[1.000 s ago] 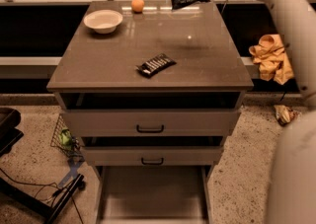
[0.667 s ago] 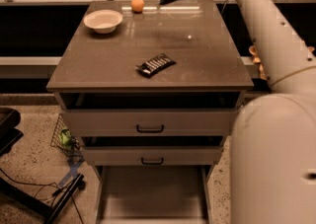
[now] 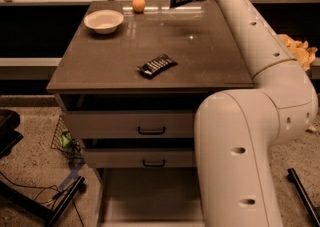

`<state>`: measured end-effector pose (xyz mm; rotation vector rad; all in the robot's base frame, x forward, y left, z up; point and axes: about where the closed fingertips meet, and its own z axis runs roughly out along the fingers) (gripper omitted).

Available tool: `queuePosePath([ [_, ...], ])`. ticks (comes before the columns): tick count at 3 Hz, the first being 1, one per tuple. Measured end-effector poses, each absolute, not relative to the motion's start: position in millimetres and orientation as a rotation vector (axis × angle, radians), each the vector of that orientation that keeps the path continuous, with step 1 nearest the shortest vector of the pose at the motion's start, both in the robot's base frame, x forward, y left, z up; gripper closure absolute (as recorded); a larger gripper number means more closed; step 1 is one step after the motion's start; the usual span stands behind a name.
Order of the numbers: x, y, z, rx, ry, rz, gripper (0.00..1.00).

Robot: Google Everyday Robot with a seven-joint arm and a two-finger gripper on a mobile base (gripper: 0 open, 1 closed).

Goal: Pick blue chip bag from bottom drawer and place on counter

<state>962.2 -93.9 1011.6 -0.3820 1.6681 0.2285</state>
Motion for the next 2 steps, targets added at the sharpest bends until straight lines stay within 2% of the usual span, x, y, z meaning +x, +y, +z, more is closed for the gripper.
queuePosePath([
  [2, 964.9, -96.7, 1008.2, -0.364, 1.681, 0.226, 0.52],
])
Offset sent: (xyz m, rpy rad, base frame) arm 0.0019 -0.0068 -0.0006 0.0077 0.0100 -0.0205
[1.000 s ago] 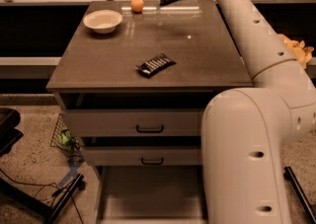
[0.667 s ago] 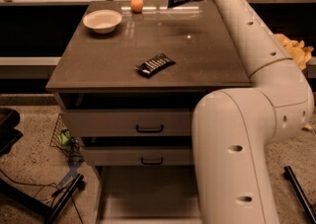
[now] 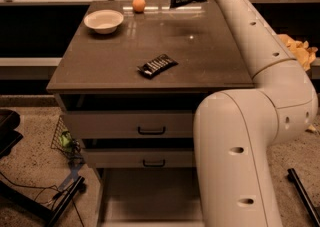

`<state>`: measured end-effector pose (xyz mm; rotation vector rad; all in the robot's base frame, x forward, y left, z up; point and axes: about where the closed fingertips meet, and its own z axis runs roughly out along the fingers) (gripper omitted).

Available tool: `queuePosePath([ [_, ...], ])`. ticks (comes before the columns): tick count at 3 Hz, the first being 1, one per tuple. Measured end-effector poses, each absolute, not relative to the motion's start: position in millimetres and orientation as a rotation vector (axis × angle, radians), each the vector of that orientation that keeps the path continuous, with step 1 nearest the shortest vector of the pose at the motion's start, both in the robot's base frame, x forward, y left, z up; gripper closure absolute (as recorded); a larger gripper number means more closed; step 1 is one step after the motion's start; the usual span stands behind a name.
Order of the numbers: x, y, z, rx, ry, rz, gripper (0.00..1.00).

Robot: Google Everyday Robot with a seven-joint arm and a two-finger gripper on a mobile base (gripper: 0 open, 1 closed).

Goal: Pick blue chip bag from bottom drawer and place on counter

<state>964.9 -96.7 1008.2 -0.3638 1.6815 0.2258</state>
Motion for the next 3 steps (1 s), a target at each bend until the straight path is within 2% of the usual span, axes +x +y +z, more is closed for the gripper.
queuePosePath([
  [2, 966.4, -91.8, 1003.9, -0.368, 1.686, 0.230, 0.05],
  [3, 966.9, -90.3, 1002.5, -0.370, 1.687, 0.232, 0.00],
])
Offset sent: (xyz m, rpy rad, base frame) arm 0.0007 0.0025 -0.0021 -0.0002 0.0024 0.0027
